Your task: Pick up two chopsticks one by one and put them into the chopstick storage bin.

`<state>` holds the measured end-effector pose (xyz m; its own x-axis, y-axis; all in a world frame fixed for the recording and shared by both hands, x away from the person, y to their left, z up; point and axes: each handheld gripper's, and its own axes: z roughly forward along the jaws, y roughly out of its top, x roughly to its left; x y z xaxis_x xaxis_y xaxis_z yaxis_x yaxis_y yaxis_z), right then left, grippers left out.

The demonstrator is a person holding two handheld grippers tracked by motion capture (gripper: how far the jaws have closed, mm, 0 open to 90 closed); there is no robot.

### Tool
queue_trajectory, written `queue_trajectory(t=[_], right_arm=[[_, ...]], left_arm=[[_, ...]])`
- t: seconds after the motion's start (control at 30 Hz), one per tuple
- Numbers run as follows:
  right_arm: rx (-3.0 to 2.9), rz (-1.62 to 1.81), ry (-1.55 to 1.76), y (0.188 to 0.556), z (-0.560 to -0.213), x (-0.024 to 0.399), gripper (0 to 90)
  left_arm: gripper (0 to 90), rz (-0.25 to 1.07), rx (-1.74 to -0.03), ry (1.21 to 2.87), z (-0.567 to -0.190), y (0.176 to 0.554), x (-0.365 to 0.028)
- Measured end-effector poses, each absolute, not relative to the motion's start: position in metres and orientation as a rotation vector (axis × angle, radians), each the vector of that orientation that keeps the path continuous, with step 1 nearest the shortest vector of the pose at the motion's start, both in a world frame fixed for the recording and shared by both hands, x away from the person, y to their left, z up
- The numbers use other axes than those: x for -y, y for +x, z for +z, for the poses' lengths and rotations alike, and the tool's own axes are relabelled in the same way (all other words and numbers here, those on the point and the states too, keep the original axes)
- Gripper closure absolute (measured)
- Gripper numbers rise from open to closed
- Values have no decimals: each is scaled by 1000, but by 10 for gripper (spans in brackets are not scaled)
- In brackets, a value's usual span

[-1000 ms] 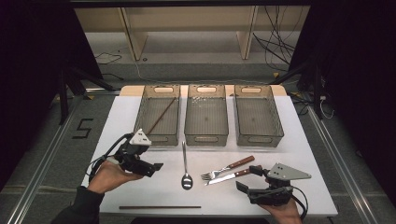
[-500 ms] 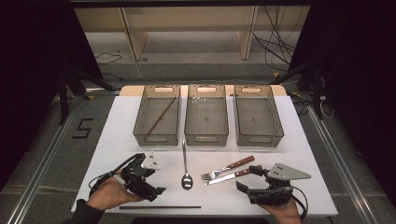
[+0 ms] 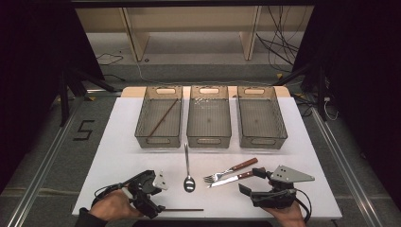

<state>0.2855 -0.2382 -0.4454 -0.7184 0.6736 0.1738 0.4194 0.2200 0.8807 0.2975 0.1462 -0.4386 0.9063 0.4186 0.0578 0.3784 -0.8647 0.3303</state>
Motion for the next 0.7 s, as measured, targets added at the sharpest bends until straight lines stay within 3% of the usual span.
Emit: queue_trajectory(t=[0.7], right_arm=[[-2252, 1498, 1037, 285, -445, 238, 228]], left_arm=[[569, 93, -465, 2887, -456, 293, -138]])
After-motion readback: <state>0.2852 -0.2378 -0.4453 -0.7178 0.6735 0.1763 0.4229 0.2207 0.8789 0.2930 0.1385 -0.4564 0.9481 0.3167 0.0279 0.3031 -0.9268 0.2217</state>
